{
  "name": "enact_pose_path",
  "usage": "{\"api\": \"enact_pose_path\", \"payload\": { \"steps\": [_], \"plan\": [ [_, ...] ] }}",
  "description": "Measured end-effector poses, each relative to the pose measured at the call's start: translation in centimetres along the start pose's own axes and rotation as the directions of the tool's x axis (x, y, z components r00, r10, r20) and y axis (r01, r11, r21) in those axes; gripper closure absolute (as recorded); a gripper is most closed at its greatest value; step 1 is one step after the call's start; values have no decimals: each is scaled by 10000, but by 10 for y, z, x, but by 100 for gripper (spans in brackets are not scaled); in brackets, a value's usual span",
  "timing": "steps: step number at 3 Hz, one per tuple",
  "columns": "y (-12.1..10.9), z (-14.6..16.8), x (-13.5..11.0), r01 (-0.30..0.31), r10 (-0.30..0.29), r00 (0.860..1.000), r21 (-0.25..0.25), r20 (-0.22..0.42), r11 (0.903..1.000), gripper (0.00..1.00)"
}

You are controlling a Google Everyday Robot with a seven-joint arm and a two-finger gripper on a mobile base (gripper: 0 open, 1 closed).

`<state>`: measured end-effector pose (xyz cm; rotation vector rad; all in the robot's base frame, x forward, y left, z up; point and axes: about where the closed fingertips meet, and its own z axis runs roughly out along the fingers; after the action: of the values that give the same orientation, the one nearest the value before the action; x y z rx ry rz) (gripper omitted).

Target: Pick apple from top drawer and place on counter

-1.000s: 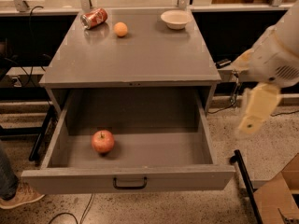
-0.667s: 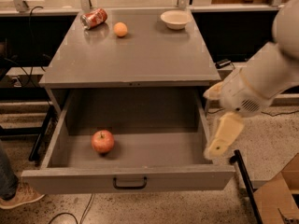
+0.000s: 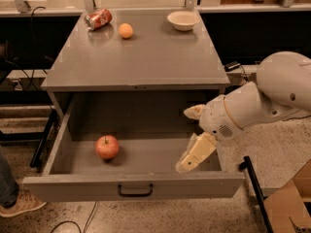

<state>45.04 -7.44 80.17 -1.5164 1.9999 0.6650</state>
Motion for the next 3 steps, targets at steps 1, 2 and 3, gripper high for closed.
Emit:
{"api": "enact_pose_path", "payload": {
  "steps": [1,2,3],
  "plan": [
    [0,-1,1,15,-15,10000,21,-39,10000,0],
    [-18,27,-6,277,-276,9984,-26,496,9996,0],
    [-41,73,-11,295,-311,9938,163,1072,9994,0]
  ]
}}
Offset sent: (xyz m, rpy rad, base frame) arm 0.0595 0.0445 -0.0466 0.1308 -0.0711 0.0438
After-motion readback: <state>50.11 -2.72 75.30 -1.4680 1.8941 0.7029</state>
